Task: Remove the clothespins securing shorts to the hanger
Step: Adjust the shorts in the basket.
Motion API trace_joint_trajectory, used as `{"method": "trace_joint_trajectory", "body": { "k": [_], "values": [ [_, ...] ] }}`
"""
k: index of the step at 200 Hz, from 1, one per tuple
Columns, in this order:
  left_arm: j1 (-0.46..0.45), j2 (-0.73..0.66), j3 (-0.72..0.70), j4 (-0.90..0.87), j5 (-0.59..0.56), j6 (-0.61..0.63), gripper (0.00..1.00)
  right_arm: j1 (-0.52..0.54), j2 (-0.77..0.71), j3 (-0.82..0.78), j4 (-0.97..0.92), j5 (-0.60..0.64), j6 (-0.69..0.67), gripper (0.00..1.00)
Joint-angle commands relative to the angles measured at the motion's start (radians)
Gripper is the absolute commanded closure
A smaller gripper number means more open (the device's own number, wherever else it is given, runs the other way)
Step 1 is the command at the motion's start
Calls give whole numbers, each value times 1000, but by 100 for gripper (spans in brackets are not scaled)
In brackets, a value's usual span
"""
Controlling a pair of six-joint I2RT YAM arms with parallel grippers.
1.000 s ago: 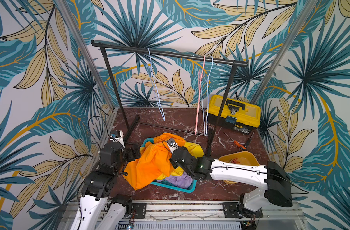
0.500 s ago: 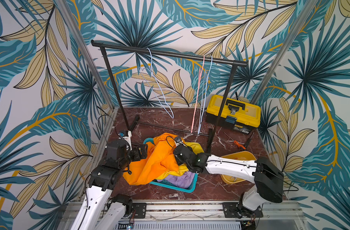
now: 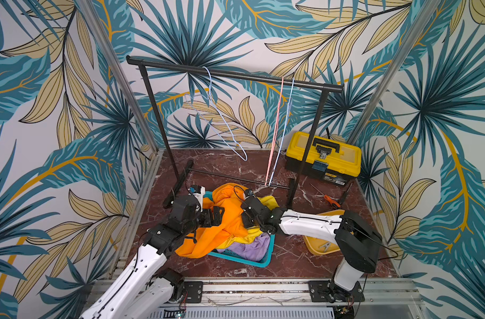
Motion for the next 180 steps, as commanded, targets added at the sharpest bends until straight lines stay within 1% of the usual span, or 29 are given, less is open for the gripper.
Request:
{"method": "trace_joint_trajectory", "body": {
  "k": [1, 9, 23, 45, 52, 63, 69, 96, 100, 117, 120, 147, 154, 170, 180],
  "values": [
    [-50, 48, -20, 140, -29, -36, 2, 6, -28, -64, 6, -90, 20, 60],
    [-69, 65, -20, 165, -32, -42, 2, 6, -52, -71, 6, -83, 16, 57],
    [-96, 99, -16, 188, -41, -44, 4, 7, -94, -76, -2, -69, 7, 41],
    [-125, 157, -23, 220, -45, -47, 5, 6, -183, -90, -8, -45, -6, 28],
    [-132, 175, -26, 226, -47, -47, 5, 6, -218, -96, -13, -27, -3, 21],
    [-145, 204, -32, 236, -65, -45, 5, 5, -279, -111, -10, -10, -4, 6],
    [-151, 220, -34, 241, -75, -44, 5, 6, -312, -118, -14, 0, -6, 1],
    [-175, 301, -37, 242, -122, -27, 6, 6, -430, -133, -65, 49, -15, 1],
    [-179, 313, -38, 271, -129, -25, 6, 6, -443, -134, -72, 57, -16, 0],
    [-199, 365, -42, 297, -138, -22, 6, 6, -494, -143, -142, 92, -16, 0],
    [-203, 375, -42, 302, -166, -21, 6, 6, -503, -147, -147, 98, -17, 1],
    [-245, 477, -37, 323, -234, -4, 5, 6, -587, -190, -177, 160, -25, 0],
    [-252, 511, -34, 326, -251, 3, 4, 6, -608, -201, -181, 172, -30, 1],
    [-258, 591, -23, 326, -250, 9, 2, 6, -649, -224, -187, 197, -38, 0],
    [-258, 608, -17, 321, -263, 23, 1, 6, -673, -237, -193, 210, -41, 1]
  ]
}}
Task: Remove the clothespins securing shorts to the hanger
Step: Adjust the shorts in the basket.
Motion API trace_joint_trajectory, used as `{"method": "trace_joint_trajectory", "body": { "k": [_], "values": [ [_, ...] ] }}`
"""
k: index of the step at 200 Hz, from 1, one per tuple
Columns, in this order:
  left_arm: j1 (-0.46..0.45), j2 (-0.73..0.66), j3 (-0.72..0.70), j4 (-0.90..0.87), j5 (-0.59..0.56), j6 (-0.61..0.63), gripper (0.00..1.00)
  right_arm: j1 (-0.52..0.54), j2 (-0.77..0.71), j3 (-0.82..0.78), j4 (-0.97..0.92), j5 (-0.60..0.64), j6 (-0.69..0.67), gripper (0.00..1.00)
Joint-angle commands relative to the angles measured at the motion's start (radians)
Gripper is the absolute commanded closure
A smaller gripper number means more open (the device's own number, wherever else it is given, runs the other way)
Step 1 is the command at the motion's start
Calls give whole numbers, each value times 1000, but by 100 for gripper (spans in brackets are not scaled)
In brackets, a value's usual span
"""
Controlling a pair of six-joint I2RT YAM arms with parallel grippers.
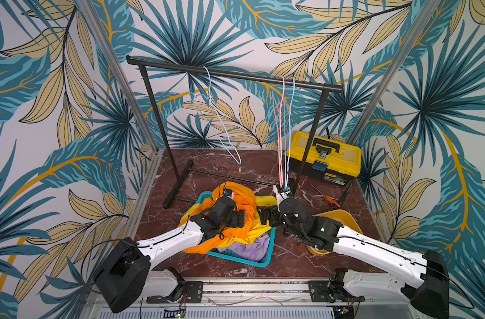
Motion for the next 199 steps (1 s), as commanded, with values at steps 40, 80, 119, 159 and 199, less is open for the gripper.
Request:
{"method": "trace_joint_trajectory", "body": {
  "k": [40, 80, 119, 159, 199],
  "values": [
    [-11, -74, 4, -75, -18, 64, 0, 4, -147, -82, -99, 130, -14, 1],
    [-15, -315, 88, -242, 18, 99, 1, 4, -260, -154, -98, 200, -27, 1],
    [-14, -557, 113, -299, -4, 139, 1, 3, -325, -186, -120, 229, -43, 1],
    [-1, -709, 168, -436, -169, 194, 0, 2, -407, -225, -143, 316, -19, 0],
    [171, -731, 169, -487, -160, 228, 0, -23, -490, -236, -232, 445, -45, 0]
  ]
}}
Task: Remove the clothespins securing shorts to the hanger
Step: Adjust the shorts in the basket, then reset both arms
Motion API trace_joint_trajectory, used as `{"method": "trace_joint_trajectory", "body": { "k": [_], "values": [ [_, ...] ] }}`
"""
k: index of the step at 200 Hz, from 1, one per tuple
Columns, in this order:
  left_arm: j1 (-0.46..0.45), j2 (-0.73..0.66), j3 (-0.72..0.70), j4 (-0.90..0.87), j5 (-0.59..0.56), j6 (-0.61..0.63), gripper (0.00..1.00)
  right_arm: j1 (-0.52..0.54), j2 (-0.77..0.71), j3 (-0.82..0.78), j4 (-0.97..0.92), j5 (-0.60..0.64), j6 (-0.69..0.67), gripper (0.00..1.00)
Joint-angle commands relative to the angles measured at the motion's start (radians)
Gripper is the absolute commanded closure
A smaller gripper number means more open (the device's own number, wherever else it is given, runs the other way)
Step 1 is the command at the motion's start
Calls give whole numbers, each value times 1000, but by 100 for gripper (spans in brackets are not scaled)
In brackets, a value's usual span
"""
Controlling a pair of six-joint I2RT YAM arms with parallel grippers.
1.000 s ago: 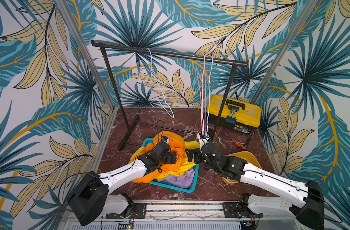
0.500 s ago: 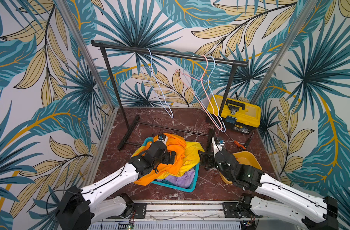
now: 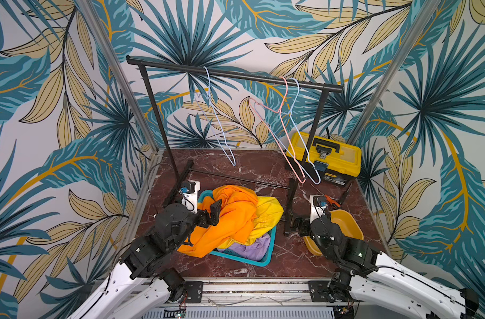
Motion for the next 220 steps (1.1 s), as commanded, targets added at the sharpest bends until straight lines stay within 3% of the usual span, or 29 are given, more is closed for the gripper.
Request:
{"method": "trace_joint_trajectory", "body": {
  "k": [1, 20, 54, 84, 132, 192, 220],
  "values": [
    [113, -10, -3, -76, -12, 36, 0, -18, -42, -16, -79, 118, -19, 0],
    [256, -11, -41, -33, 24, 4, 0, -35, -82, -9, -119, 165, -36, 0],
    [537, 28, -164, 134, 196, -70, 0, -79, -139, -46, -126, 189, -80, 0],
    [723, 156, -258, 339, 346, -139, 0, -159, -139, -70, -117, 161, -104, 0],
    [735, 441, -285, 552, 196, -38, 0, -279, -54, -66, -73, 43, -126, 0],
    [741, 719, -325, 919, 181, 128, 0, -364, 74, -100, 61, 2, -165, 1],
    [742, 762, -360, 1085, 192, 165, 0, -408, 125, -127, 111, -41, -157, 1]
  ]
}}
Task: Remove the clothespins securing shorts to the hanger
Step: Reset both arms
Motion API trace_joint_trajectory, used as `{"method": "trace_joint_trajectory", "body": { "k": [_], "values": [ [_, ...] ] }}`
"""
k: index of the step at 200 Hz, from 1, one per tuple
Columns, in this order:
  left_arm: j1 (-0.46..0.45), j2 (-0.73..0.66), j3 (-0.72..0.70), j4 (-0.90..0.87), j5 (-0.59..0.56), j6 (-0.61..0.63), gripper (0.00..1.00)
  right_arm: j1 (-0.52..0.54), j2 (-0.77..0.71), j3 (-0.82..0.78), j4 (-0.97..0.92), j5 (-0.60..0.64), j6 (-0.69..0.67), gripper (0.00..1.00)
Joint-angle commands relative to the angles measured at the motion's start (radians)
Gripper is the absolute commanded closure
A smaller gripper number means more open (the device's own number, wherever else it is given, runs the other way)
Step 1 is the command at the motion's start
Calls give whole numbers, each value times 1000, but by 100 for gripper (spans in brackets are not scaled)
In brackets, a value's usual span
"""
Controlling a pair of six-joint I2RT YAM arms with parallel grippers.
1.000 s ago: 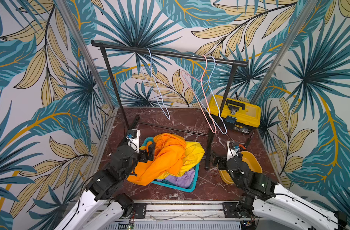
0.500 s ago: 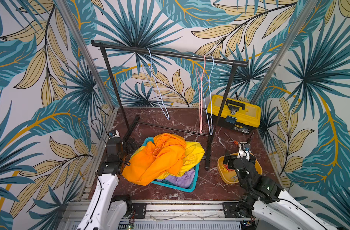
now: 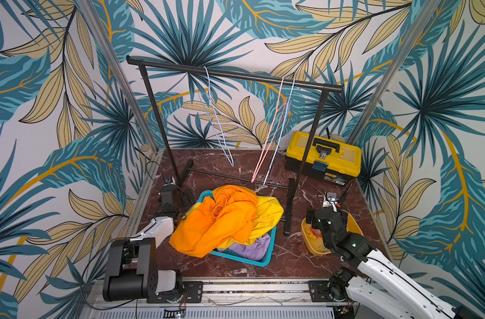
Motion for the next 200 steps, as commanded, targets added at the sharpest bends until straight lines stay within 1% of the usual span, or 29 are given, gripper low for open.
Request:
{"method": "trace_joint_trajectory", "body": {
  "k": [1, 7, 16, 32, 44, 46, 49, 72, 75, 90, 113, 130, 145, 158, 178, 200],
  "values": [
    [7, 16, -35, 232, -9, 72, 0, -30, 29, -42, 74, -44, -8, 1],
    [7, 22, -41, 263, -27, 77, 0, -39, 35, -51, 92, -52, -7, 0],
    [9, 49, -75, 363, -40, 78, 0, -54, 39, -62, 121, -72, -6, 0],
    [-13, 60, -88, 391, 11, 131, 0, -77, 55, -62, 147, -98, -7, 0],
    [-33, 121, -133, 541, 31, 173, 0, -90, 68, -59, 163, -101, -14, 0],
    [-34, 132, -138, 565, 61, 183, 0, -90, 71, -58, 165, -101, -16, 0],
    [-38, 140, -146, 585, 72, 194, 0, -93, 73, -59, 167, -101, -18, 0],
    [-40, 141, -146, 583, 95, 202, 0, -114, 85, -57, 168, -88, -28, 0],
    [-39, 144, -145, 583, 103, 206, 0, -117, 84, -58, 202, -88, -30, 1],
    [-38, 144, -144, 583, 114, 210, 0, -138, 84, -61, 222, -77, -45, 0],
    [-40, 143, -145, 583, 112, 211, 0, -184, 104, -65, 270, -24, -66, 0],
    [-41, 143, -145, 583, 110, 213, 0, -224, 142, -71, 335, 25, -115, 1],
    [-41, 143, -144, 583, 111, 212, 1, -248, 187, -107, 458, 10, -187, 0],
    [-41, 143, -144, 583, 111, 212, 1, -259, 242, -145, 594, 17, -224, 0],
    [-41, 143, -144, 583, 111, 213, 0, -289, 359, -167, 782, 31, -274, 0],
    [-41, 144, -144, 584, 108, 214, 0, -334, 523, -173, 1021, 46, -352, 0]
  ]
}}
